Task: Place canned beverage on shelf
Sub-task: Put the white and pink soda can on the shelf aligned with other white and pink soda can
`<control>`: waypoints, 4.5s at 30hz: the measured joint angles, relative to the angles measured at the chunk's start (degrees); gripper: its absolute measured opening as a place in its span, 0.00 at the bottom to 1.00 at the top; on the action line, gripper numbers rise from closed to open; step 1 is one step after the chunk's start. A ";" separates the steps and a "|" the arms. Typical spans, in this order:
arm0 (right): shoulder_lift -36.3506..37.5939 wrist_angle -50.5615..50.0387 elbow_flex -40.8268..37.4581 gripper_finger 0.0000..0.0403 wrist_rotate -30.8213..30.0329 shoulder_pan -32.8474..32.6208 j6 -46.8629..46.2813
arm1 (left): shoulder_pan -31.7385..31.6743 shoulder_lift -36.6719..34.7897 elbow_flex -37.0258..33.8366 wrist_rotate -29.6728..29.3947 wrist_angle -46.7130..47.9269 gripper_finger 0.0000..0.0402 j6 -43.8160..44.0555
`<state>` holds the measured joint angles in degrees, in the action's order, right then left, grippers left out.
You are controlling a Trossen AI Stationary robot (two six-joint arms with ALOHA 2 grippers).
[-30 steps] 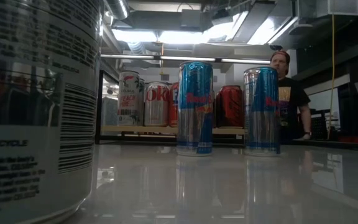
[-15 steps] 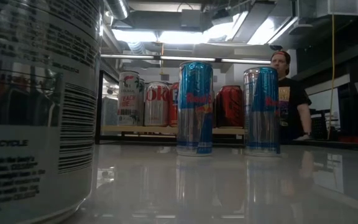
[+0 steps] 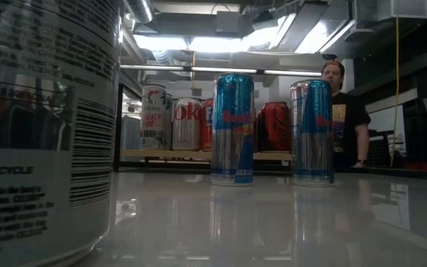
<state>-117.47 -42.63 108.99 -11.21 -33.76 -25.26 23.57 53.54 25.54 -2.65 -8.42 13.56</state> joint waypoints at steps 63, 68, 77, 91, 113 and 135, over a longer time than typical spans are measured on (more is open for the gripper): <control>-5.78 5.04 0.08 0.84 -9.82 -3.69 -1.48 | 20.00 37.10 7.98 -27.39 -25.10 0.71 11.37; -6.97 6.36 0.09 0.84 -10.49 -3.61 -1.50 | 19.98 39.72 10.02 -27.28 -25.09 0.71 11.35; -7.52 7.11 0.04 0.84 -11.81 -2.37 -1.52 | 20.38 39.85 10.25 -26.75 -25.44 0.71 11.34; -7.52 6.40 0.04 0.84 -13.24 -0.70 -3.36 | 23.11 39.85 10.25 -26.61 -25.62 0.71 11.43; -7.52 6.51 0.04 0.84 -16.84 -0.31 -3.43 | 24.73 39.85 10.25 -26.86 -26.53 0.71 13.35; -7.52 6.33 0.04 0.84 -16.23 0.42 -3.42 | 25.20 39.85 10.25 -26.65 -27.06 0.71 12.87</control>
<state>-124.99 -36.30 109.03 -27.44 -33.34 -28.69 48.77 93.38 35.79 -29.30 -35.48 26.44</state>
